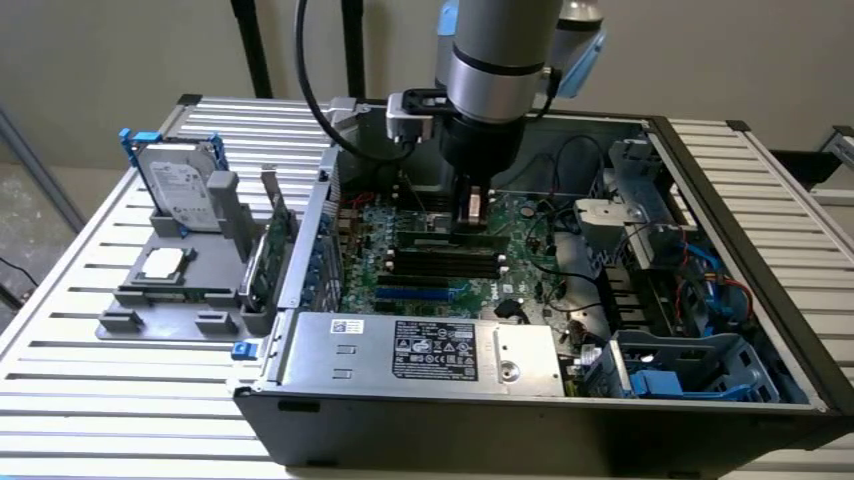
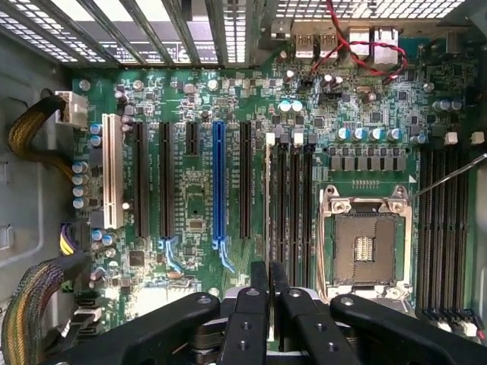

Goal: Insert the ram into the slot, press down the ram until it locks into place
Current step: 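Insert the ram into the slot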

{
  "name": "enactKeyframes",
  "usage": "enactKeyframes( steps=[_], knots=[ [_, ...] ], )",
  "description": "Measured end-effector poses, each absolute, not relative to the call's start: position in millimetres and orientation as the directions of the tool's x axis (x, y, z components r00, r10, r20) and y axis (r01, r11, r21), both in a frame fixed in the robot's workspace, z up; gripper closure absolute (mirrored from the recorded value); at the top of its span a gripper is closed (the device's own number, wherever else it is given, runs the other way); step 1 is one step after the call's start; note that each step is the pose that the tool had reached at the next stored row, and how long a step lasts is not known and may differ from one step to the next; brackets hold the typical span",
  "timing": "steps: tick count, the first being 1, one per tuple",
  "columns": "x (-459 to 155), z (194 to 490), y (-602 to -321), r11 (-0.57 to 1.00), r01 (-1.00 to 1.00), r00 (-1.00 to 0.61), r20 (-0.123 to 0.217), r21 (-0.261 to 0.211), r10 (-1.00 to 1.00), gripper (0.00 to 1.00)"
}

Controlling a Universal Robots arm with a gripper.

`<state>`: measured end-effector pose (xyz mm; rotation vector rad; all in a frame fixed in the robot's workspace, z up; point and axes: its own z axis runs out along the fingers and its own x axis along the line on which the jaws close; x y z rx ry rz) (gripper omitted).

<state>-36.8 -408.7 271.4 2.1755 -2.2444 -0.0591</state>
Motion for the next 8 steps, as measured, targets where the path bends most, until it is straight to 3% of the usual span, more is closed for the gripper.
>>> enactKeyframes(
  steps=[8],
  knots=[
    [-37, 257, -408, 0.046, -0.998, -0.046, -0.012, 0.038, -0.999, 0.87]
  ],
)
